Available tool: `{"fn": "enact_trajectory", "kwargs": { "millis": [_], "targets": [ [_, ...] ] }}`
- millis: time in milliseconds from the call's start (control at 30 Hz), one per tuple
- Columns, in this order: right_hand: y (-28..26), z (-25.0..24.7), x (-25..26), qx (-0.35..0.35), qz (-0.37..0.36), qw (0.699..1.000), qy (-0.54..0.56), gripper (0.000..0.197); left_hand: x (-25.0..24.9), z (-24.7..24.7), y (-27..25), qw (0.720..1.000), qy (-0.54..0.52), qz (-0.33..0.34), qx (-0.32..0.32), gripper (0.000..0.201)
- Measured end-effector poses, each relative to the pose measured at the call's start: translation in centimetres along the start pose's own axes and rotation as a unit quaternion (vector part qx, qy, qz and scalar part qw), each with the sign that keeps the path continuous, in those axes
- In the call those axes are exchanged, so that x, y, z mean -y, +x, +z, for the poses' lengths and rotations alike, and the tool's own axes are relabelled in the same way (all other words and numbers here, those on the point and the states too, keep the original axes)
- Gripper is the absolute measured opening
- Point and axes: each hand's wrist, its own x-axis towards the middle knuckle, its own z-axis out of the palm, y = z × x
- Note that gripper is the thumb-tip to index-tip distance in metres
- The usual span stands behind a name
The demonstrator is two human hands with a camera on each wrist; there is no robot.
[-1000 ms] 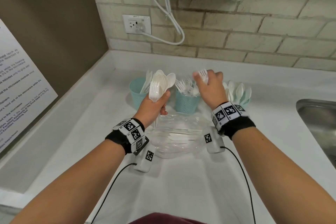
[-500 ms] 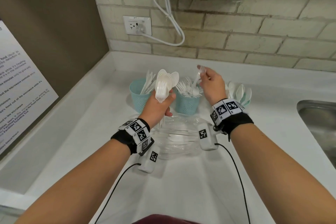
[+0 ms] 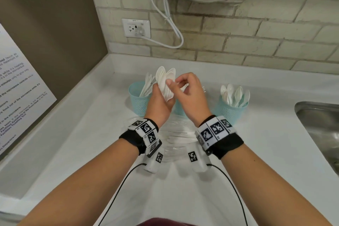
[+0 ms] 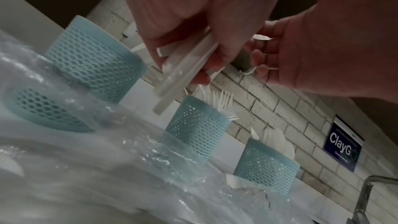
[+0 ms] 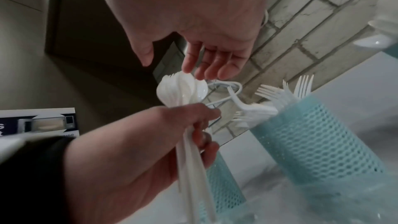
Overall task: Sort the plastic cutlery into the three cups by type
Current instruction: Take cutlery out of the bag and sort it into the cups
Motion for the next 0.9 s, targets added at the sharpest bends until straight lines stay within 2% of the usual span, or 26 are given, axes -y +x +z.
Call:
{"fn": "enact_trajectory", "kwargs": {
  "millis": [167, 300, 500, 667, 800, 900],
  "targets": [
    [-0.2, 0.3, -0.7, 0.033, 0.082, 0.996, 0.03, 0.039, 0.0, 0.5, -0.2, 1.0, 0.007, 0.011, 0.007, 0.051],
    [0.4, -0.5, -1.2, 0.048, 0.101, 0.992, 0.058, 0.038, -0.3, 0.8, -0.3, 0.997, -0.061, -0.021, 0.032, 0.059],
    [1.8, -2.5, 0.1, 0.053, 0.077, 0.995, 0.031, 0.042, -0.9, 1.4, 0.1, 0.994, -0.074, -0.018, 0.076, 0.056],
    [3.9, -5.2, 1.5, -0.002, 0.054, 0.998, 0.027, 0.051, -0.7, 1.2, 0.1, 0.992, -0.101, -0.008, 0.072, 0.047],
    [5.9, -7.1, 0.7, -0.085, 0.0, 0.996, -0.027, 0.052, -0.1, 0.6, 0.3, 0.992, -0.114, 0.009, 0.06, 0.028],
    [6.1, -6.5, -0.9, -0.085, -0.034, 0.991, -0.098, 0.048, 0.8, 0.4, 0.2, 0.994, -0.09, 0.04, 0.056, 0.028]
  ]
}}
